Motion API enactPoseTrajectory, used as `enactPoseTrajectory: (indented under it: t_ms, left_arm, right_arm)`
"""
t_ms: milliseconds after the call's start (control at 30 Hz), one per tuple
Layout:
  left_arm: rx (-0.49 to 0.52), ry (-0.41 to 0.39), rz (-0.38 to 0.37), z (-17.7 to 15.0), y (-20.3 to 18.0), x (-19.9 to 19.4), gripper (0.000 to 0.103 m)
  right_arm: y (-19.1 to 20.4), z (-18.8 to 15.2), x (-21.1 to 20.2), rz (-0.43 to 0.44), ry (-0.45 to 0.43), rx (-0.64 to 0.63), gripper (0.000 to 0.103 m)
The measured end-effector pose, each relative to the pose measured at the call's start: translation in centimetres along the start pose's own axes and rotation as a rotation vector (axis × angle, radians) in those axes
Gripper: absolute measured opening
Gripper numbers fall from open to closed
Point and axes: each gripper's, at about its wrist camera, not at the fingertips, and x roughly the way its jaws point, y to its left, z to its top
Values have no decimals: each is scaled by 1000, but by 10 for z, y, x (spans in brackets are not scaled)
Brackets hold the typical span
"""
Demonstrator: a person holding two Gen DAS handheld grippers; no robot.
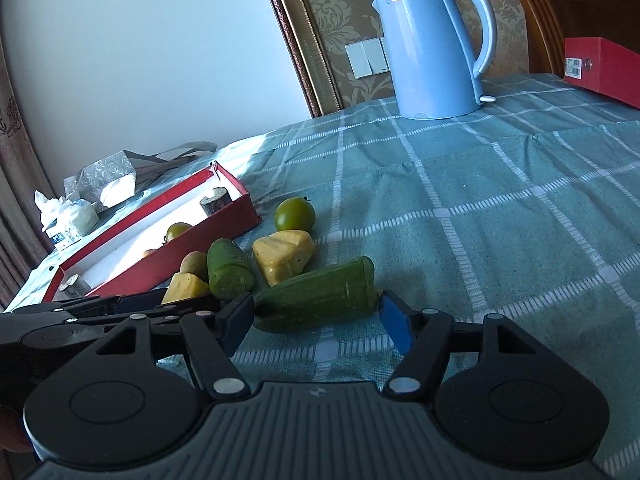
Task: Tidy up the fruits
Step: 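Move the open right gripper to the cucumber while the left gripper grasps a yellow piece, then close the right gripper on the cucumber and lift it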
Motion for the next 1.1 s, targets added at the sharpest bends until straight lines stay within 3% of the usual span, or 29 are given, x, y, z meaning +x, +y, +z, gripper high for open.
enactPoseTrajectory:
  t_ms: [200, 400, 600, 767, 900, 1000, 1100]
  left_arm:
    - [-42, -12, -24, -6, 9, -10, 40]
    - [-60, -35, 9, -18, 22, -33, 40]
    - [-238, -39, -45, -26, 56, -40, 40]
    - [-219, -36, -46, -25, 52, -40, 40]
    - [-217, -35, -45, -25, 52, -40, 40]
    - [-217, -34, -45, -25, 52, -40, 40]
    - [-218, -35, -46, -25, 52, -40, 40]
  right_arm:
    - [-4, 0, -6, 36, -38, 21, 70]
    - [14, -5, -6, 44, -2, -90, 72]
    - [14, 3, -24, 94, -62, -241, 72]
    - [24, 20, -22, 243, 98, -556, 72]
    - [42, 15, -11, 199, 156, -848, 72]
    - [49, 15, 4, 204, 232, -940, 71]
    - [49, 21, 13, 242, 277, -917, 67]
